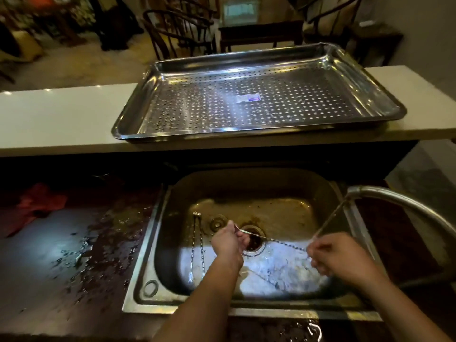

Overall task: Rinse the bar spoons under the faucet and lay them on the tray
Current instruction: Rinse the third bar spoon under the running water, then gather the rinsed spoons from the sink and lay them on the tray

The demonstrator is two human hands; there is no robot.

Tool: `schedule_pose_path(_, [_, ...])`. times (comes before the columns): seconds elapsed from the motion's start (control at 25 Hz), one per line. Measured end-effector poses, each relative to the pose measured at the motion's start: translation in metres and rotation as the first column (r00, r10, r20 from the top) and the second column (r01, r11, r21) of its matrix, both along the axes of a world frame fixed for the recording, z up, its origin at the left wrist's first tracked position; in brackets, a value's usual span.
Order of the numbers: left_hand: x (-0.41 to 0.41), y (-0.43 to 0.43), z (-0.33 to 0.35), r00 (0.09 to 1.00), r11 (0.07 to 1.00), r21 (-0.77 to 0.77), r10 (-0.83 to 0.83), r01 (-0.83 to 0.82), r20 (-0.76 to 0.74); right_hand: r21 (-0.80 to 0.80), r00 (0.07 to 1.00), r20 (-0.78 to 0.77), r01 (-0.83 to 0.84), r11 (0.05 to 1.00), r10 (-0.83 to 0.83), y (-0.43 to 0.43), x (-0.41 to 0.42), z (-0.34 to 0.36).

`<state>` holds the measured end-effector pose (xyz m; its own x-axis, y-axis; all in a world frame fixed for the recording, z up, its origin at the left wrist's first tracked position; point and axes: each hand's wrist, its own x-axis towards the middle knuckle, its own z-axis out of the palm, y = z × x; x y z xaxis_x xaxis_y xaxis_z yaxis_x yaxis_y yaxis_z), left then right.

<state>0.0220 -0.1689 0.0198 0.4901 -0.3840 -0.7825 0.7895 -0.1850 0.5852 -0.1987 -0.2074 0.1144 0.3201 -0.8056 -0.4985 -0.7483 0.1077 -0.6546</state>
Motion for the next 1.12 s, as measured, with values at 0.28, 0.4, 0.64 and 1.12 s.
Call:
schedule_pose_path(0.28, [0.088, 0.064, -0.006, 0.662, 0.922, 0.21, -0.381, 0.326, 0.645, 0.096, 0.949, -0.106, -0.288, 0.953, 0.298, 0.018, 0.068, -0.07])
schedule_pose_path(0.4, [0.142, 0.116, -0.02, -0.123, 0.656, 0.721, -0.714, 0.223, 0.689, 0.202, 0.981, 0.053, -0.192, 0.96, 0.185, 0.029, 0.111, -0.093])
schedule_pose_path(0.64, [0.171, 0.163, -0.038, -0.534, 0.397, 0.917, -0.769, 0.032, 0.351, 0.391, 0.981, 0.097, 0.116, 0.913, -0.167, 0.047, 0.197, -0.147])
schedule_pose_path(1.12, [0.167, 0.162, -0.034, -0.509, 0.345, 0.938, -0.802, 0.035, 0.314, 0.422, 0.998, 0.045, -0.056, 0.905, 0.041, 0.073, 0.264, -0.197])
